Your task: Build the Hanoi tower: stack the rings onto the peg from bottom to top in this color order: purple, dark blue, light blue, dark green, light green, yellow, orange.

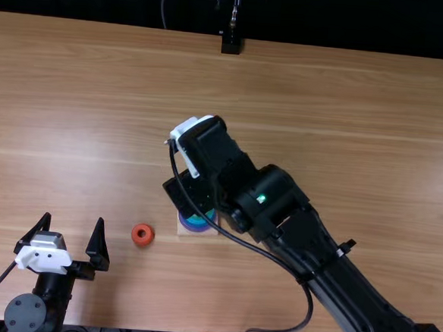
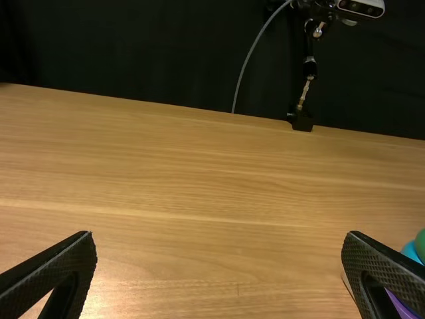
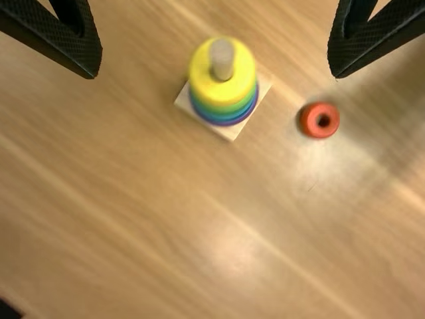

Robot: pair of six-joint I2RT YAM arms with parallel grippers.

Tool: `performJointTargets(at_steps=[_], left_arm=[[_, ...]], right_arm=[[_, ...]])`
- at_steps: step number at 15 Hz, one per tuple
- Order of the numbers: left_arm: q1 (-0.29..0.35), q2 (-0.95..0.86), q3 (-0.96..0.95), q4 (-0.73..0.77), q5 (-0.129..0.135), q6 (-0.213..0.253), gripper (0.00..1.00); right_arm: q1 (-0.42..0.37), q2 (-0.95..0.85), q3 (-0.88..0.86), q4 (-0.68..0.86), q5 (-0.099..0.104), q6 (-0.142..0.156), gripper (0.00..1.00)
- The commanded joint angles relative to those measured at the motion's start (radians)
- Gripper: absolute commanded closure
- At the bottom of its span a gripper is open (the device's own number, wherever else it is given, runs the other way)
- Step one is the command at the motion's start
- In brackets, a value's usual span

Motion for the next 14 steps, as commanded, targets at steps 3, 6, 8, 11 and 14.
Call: performJointTargets(at_steps=[3, 6, 8, 11, 14], left_arm=[[-0.006, -0.011, -0.03, 0.005, 0.012, 0.0, 0.0], [-0.006, -0.011, -0.03, 0.005, 0.012, 0.0, 0.0], [-0.006, -0.011, -0.03, 0.005, 0.01, -0.002, 0.0], [-0.006, -0.011, -0.03, 0.005, 0.01, 0.0, 0.0], [-0.006, -0.011, -0.03, 0.005, 0.01, -0.002, 0.0]], right_arm=[[-0.19, -0.057, -0.007, 0.221, 0.022, 0.014, 0.0], [-0.351, -0.365, -0.213, 0.493, 0.016, 0.008, 0.0], [-0.42, -0.6, -0.443, 0.657, 0.013, -0.003, 0.0], [-0.588, -0.917, -0.771, 0.769, 0.003, -0.001, 0.0], [-0.72, -1.151, -1.062, 0.789, -0.024, 0.012, 0.0]])
